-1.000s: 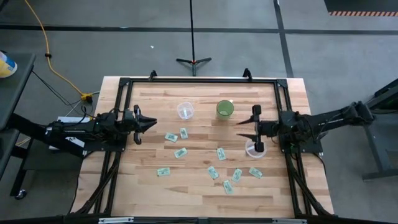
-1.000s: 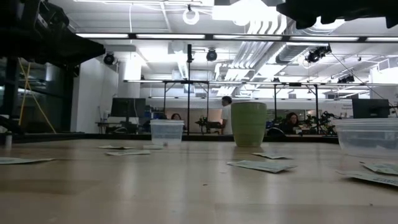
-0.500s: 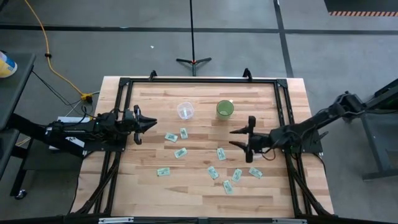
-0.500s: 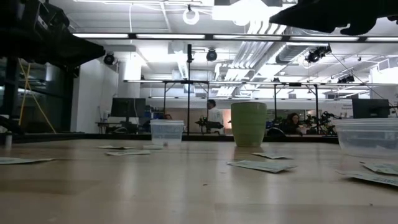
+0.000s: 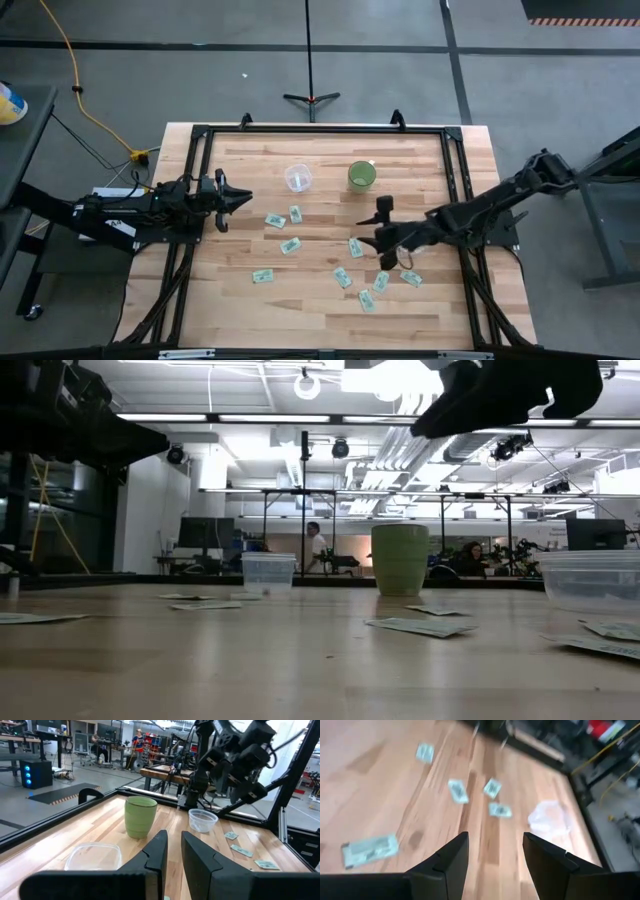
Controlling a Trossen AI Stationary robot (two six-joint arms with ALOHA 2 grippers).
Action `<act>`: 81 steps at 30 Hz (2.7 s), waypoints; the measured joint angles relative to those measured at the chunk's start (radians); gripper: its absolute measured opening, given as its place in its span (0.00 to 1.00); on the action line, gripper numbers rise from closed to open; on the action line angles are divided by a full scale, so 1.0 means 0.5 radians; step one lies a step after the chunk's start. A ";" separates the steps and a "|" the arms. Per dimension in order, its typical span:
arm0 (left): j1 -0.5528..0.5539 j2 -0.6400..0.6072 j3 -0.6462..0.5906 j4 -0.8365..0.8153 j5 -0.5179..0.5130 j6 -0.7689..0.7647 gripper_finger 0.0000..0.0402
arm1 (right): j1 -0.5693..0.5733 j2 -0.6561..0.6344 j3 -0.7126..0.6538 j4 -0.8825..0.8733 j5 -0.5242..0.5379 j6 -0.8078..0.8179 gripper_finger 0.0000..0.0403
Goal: Pick and place items into bin
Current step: Put the white sweetener packet into the right transparent bin
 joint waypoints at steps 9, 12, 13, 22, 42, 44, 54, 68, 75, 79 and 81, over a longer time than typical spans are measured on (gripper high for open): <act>0.000 0.000 0.000 0.001 0.000 0.000 0.23 | -0.001 0.268 0.441 -0.558 -0.026 0.432 0.45; 0.000 0.000 0.000 0.000 0.001 0.052 0.23 | -0.002 0.338 0.481 -0.588 -0.182 0.388 0.47; 0.000 0.000 0.000 0.000 0.001 0.069 0.23 | -0.006 0.364 0.484 -0.598 -0.216 0.385 0.48; 0.000 0.000 0.000 -0.002 0.001 0.105 0.23 | -0.040 0.559 0.484 -0.604 -0.088 0.578 0.65; 0.000 -0.001 0.000 -0.014 0.002 0.105 0.23 | -0.123 0.842 0.483 -0.592 -0.580 0.580 0.68; 0.001 -0.001 0.000 -0.014 0.002 0.105 0.23 | -0.163 0.869 0.483 -0.598 -0.679 0.583 0.68; 0.000 -0.001 0.000 -0.014 0.002 0.105 0.23 | -0.230 0.901 0.480 -0.613 -0.736 0.468 0.68; 0.000 -0.001 0.000 -0.013 0.004 0.105 0.23 | -0.267 1.083 0.481 -0.605 -0.810 0.391 0.68; 0.000 -0.001 0.000 -0.013 0.004 0.105 0.23 | -0.344 1.086 0.481 -0.616 -0.928 0.386 0.68; 0.000 -0.001 0.000 -0.013 0.004 0.105 0.23 | -0.383 1.086 0.481 -0.626 -1.004 0.381 0.68; 0.000 -0.001 0.000 -0.013 0.003 0.105 0.23 | -0.393 1.086 0.480 -0.634 -1.018 0.381 0.65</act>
